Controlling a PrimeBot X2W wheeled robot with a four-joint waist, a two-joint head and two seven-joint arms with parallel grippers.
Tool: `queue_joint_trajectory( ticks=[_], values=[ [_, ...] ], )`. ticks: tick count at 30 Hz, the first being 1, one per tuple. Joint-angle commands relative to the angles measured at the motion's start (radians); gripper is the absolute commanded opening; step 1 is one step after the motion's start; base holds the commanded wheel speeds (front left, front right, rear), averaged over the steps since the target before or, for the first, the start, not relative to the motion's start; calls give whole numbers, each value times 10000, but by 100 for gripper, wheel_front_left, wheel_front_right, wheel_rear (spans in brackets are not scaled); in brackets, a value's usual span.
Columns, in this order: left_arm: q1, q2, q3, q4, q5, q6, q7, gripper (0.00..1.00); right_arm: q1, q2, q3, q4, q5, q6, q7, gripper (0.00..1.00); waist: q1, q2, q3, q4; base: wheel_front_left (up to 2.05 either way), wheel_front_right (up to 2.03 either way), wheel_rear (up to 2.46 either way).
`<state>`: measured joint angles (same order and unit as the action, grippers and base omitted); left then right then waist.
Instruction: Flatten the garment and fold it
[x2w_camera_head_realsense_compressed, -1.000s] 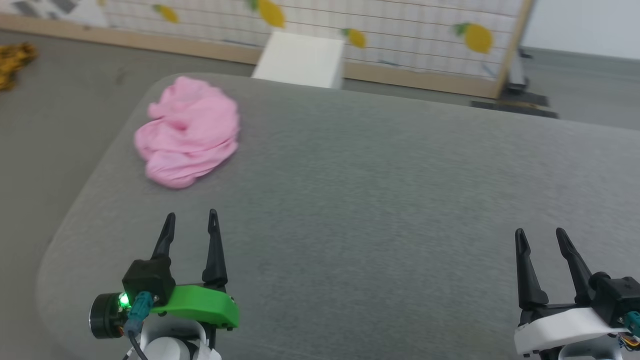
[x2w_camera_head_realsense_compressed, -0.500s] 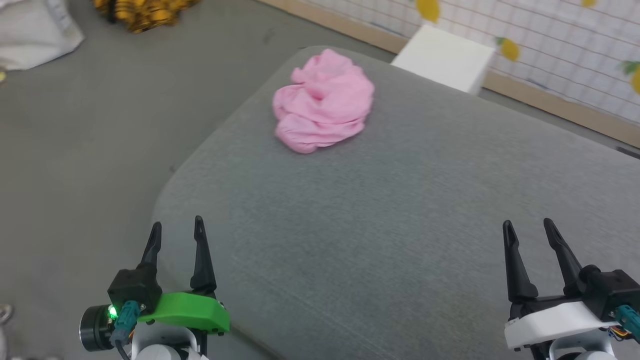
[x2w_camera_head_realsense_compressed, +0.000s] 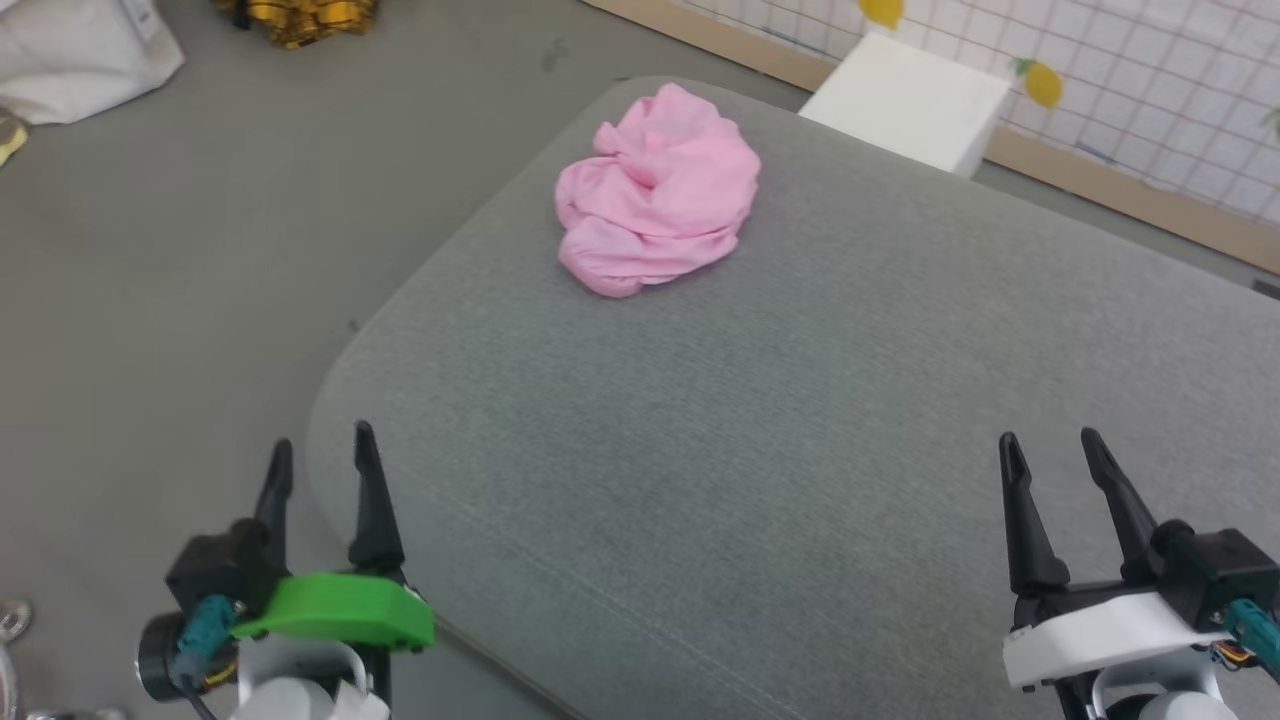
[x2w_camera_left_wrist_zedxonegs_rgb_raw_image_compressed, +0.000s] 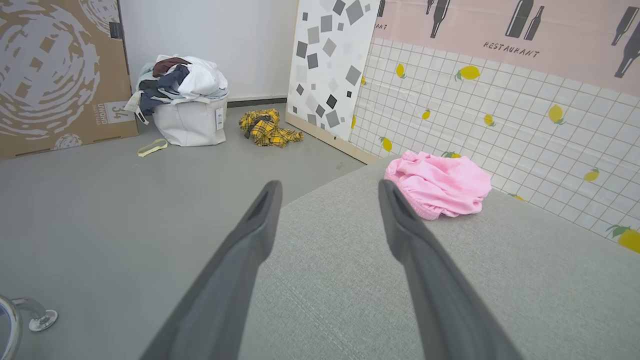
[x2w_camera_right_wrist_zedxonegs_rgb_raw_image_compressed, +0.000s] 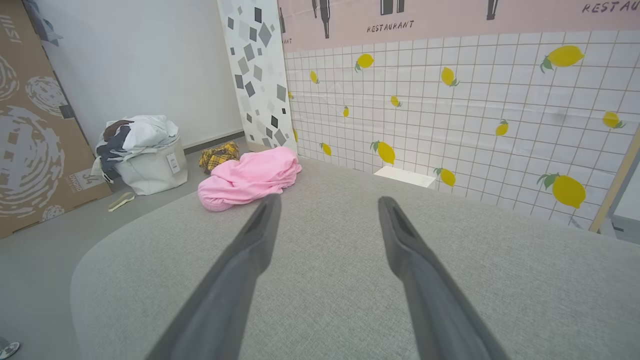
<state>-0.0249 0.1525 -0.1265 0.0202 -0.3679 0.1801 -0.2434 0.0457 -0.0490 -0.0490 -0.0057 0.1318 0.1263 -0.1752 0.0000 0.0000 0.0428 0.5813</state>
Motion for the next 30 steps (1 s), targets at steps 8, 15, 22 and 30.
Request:
queue_joint_trajectory(
  ticks=[8,15,22,30],
  values=[
    [-2296,543,903,127,-1095,-396,850,100,-805,-12,96,-446,-263,44,213,100,0,0,1882,-2120,0,0,0],
    [-4808,1871,2049,945,-2285,-630,2661,100,-1542,-12,256,-748,-270,44,131,100,0,0,3785,-3987,0,0,0],
    [-6581,3606,3177,1670,-3509,-500,5198,100,-2107,-12,360,-718,74,44,-245,100,0,0,5487,-5513,0,0,0],
    [-7011,4082,3816,2273,-4423,607,7320,100,-2548,-12,699,-400,487,44,-638,100,0,0,6511,-6334,0,0,0]
  ],
)
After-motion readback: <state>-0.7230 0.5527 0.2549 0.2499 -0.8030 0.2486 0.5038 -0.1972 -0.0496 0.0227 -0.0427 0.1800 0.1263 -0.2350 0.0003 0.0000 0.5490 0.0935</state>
